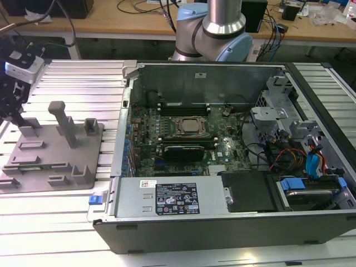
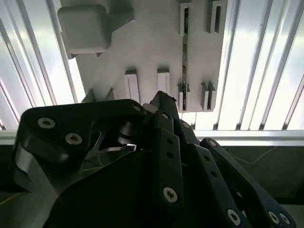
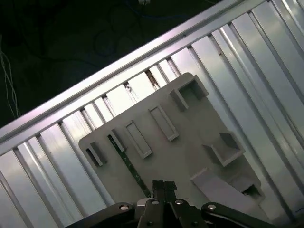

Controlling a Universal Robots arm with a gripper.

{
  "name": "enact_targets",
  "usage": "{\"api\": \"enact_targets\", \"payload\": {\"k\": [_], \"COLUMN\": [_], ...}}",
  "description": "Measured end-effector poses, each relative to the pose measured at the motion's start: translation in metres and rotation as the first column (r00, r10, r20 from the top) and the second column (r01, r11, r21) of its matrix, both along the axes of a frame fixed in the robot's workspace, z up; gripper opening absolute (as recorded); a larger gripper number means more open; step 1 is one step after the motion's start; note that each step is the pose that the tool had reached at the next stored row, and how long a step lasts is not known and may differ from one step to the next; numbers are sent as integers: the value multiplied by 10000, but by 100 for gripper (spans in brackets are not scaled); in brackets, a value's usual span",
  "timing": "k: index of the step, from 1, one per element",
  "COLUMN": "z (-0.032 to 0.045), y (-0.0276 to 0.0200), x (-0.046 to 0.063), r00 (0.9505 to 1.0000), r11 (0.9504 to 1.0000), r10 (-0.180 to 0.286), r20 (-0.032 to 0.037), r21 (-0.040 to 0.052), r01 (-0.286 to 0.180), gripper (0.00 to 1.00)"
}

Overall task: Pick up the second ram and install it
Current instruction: 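Pick up the second ram and move it above second insertion slot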

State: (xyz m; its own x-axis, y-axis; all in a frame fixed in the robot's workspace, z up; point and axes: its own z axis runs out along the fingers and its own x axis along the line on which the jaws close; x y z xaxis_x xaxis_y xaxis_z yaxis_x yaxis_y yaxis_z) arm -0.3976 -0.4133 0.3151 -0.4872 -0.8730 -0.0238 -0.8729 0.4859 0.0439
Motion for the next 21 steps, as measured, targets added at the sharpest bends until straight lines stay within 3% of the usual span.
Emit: {"api": "enact_targets", "payload": {"k": [2,3,5,6,7,8,10,11,14,17,19,21], "z": [-5,-7,-10,-11,-12,-14,-15,-16,-23,-45,-61,-74], "y": [0,0,0,0,0,0,0,0,0,0,0,1], "x": [0,0,0,0,0,0,0,0,0,0,0,0], "r00": [9947,9870,9720,9673,9599,9494,9375,9260,8673,8140,7706,7691], "r11": [9947,9870,9720,9673,9599,9494,9375,9260,8673,8140,7706,7691], "r10": [1023,1607,2348,2535,2802,3141,3480,3775,4979,5808,6373,6392], "r20": [0,0,0,1,0,1,0,0,0,0,-2,14], "r21": [0,0,0,0,0,0,0,0,0,0,0,7], "r01": [-1023,-1607,-2348,-2535,-2802,-3141,-3480,-3775,-4979,-5808,-6373,-6392], "gripper": [8,8,8,8,8,8,8,8,8,8,8,8]}}
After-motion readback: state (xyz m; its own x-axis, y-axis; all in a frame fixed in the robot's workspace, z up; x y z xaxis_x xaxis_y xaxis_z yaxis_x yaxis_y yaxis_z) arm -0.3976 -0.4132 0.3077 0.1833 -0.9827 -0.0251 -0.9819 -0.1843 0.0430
